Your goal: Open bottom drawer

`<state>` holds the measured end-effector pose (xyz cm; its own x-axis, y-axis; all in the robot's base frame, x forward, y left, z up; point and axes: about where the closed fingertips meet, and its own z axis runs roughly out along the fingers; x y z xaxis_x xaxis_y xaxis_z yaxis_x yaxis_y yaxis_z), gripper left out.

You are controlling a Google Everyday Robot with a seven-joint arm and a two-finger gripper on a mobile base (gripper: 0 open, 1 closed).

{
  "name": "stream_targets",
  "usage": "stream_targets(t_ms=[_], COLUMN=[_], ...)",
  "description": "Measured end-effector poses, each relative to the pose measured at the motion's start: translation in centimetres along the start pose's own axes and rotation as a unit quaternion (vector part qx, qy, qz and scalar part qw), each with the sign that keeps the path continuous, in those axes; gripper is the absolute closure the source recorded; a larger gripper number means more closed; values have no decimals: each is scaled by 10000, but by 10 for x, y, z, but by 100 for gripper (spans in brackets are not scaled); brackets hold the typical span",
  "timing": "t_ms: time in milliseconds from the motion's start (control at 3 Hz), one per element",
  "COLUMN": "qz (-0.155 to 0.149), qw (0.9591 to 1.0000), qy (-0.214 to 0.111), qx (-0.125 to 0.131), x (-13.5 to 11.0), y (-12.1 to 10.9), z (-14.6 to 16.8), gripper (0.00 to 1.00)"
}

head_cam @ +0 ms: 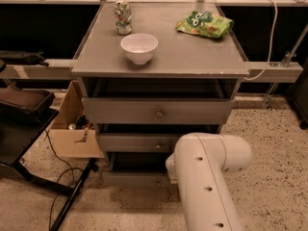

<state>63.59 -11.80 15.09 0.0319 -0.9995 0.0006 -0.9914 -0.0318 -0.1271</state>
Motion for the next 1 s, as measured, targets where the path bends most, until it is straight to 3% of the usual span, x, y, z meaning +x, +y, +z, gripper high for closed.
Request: stream_targets(t_ms=[1000], qz=[0], qw=[10000], qy=[0], qx=[0], x=[-1], y=[0], z=[0], gripper=[28])
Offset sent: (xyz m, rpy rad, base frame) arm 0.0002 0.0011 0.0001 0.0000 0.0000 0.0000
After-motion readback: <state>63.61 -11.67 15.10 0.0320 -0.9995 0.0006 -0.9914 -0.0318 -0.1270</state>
